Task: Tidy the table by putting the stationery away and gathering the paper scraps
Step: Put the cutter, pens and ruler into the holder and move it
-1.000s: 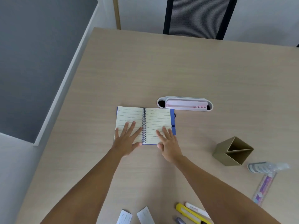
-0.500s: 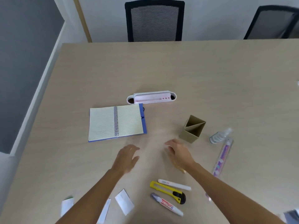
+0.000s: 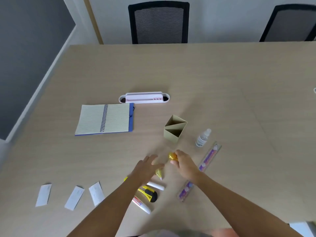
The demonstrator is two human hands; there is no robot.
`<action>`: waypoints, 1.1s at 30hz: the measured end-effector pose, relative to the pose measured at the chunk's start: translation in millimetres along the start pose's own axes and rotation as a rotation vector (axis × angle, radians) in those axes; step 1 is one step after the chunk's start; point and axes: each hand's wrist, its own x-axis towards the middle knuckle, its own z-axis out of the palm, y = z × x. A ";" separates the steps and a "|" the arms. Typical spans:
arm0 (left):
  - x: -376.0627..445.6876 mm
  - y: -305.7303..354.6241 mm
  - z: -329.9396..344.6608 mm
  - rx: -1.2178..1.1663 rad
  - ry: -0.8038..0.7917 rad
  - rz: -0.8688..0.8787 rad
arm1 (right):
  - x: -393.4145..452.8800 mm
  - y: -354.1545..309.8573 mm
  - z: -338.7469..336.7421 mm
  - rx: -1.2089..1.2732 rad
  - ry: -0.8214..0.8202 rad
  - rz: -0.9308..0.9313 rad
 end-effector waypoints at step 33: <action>107.9 43.3 -104.6 0.209 0.199 0.064 | -22.4 21.0 -13.6 0.229 0.115 -0.252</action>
